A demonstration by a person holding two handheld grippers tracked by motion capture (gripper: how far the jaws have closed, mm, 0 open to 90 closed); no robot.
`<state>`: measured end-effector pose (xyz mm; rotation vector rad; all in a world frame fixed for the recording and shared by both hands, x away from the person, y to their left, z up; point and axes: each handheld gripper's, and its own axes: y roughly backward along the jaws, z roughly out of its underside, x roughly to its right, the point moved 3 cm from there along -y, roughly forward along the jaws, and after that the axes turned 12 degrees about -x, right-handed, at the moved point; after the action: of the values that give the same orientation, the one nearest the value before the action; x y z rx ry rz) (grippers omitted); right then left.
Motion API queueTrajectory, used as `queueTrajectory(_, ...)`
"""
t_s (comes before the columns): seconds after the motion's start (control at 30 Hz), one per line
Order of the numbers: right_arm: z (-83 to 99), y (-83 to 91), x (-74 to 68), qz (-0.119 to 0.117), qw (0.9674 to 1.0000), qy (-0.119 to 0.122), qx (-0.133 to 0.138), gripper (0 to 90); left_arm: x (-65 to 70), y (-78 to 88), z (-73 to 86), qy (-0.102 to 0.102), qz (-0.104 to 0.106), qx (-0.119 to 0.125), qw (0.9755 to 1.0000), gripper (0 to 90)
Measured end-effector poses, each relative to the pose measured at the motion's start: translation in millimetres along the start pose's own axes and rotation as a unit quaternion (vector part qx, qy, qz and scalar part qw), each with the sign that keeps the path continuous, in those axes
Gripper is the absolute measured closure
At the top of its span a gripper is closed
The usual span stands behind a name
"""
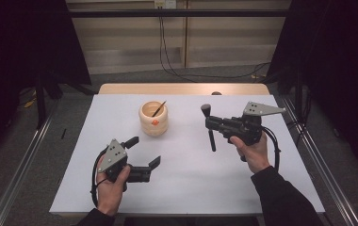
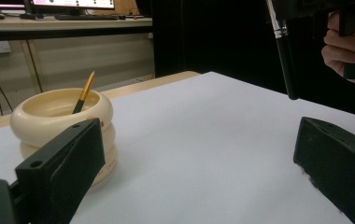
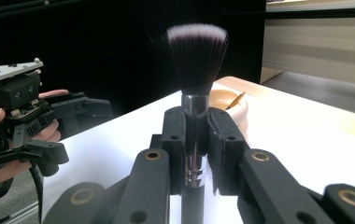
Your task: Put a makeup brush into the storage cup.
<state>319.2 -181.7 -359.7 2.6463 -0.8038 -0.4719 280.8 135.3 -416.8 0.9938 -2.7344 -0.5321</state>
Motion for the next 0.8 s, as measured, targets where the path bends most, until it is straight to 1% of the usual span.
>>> queueTrajectory(0.07,-2.7,-0.6,-0.7,-0.002,1.0000,0.001,0.005,77.9,1.7,-4.1,-4.0,-0.002,-0.001,0.003,1.0000,2.5)
queueTrajectory(0.13,-4.3,-1.7,-1.8,-0.006,0.9999,0.002,0.008,77.9,4.0,-9.1,-8.7,-0.001,0.005,0.006,1.0000,2.8)
queueTrajectory(0.17,-4.8,-2.3,-2.3,-0.007,0.9999,0.003,0.009,77.9,5.4,-11.3,-11.0,-0.010,0.008,0.004,0.9999,2.9)
queueTrajectory(0.27,-6.1,-4.0,-3.5,-0.007,0.9999,0.000,0.012,77.9,12.6,-19.3,-18.1,-0.014,0.015,0.006,0.9998,2.8)
queueTrajectory(0.3,-6.4,-4.7,-4.4,-0.011,0.9999,0.001,0.013,77.9,15.4,-22.3,-20.2,-0.016,0.028,0.010,0.9994,2.8)
queueTrajectory(0.33,-6.3,-5.0,-5.4,-0.012,0.9999,0.000,0.012,77.8,18.5,-25.0,-22.1,-0.014,0.031,0.012,0.9993,2.9)
queueTrajectory(0.37,-5.9,-5.4,-6.2,-0.013,0.9999,0.001,0.011,77.9,20.9,-27.4,-23.8,-0.011,0.040,0.016,0.9990,2.9)
queueTrajectory(0.4,-5.6,-6.1,-7.0,-0.012,0.9999,0.001,0.010,77.9,23.2,-29.6,-25.4,-0.009,0.043,0.015,0.9989,3.0)
queueTrajectory(0.43,-5.0,-6.5,-7.4,-0.013,0.9999,0.002,0.009,77.9,25.6,-32.3,-27.1,-0.009,0.051,0.020,0.9985,3.0)
queueTrajectory(0.5,-4.1,-8.2,-8.4,-0.014,0.9999,-0.002,0.008,77.9,28.6,-36.6,-30.8,-0.016,0.060,0.010,0.9980,3.0)
queueTrajectory(0.53,-3.7,-9.5,-8.9,-0.016,0.9998,-0.001,0.008,77.9,30.0,-38.4,-32.2,-0.017,0.063,0.013,0.9978,3.0)
queueTrajectory(0.57,-3.5,-10.0,-8.8,-0.016,0.9998,-0.001,0.008,77.9,31.0,-40.0,-33.8,-0.015,0.068,0.009,0.9975,3.0)
queueTrajectory(0.6,-3.3,-10.5,-8.9,-0.016,0.9998,0.000,0.008,77.9,32.3,-41.6,-35.3,-0.008,0.071,0.008,0.9974,3.0)
queueTrajectory(0.63,-3.1,-11.0,-9.1,-0.015,0.9999,0.000,0.008,77.9,34.4,-43.7,-37.0,-0.003,0.079,0.013,0.9968,3.0)
queueTrajectory(0.67,-3.1,-11.2,-9.1,-0.016,0.9998,-0.003,0.009,77.9,36.5,-44.8,-38.3,-0.008,0.073,0.006,0.9973,3.0)
queueTrajectory(0.7,-2.9,-11.5,-9.2,-0.017,0.9998,-0.006,0.010,77.9,38.7,-46.3,-39.2,-0.011,0.075,0.006,0.9971,3.0)
queueTrajectory(0.73,-2.9,-12.4,-9.9,-0.019,0.9997,-0.007,0.012,77.9,40.0,-47.9,-39.9,-0.013,0.073,0.003,0.9972,3.0)
queueTrajectory(0.77,-2.7,-13.0,-10.7,-0.016,0.9998,-0.004,0.010,77.9,41.6,-49.4,-40.5,-0.011,0.080,0.003,0.9967,3.0)
queueTrajectory(0.8,-2.7,-13.5,-11.8,-0.018,0.9998,-0.003,0.009,77.9,42.7,-50.4,-41.0,-0.012,0.074,-0.002,0.9972,3.0)
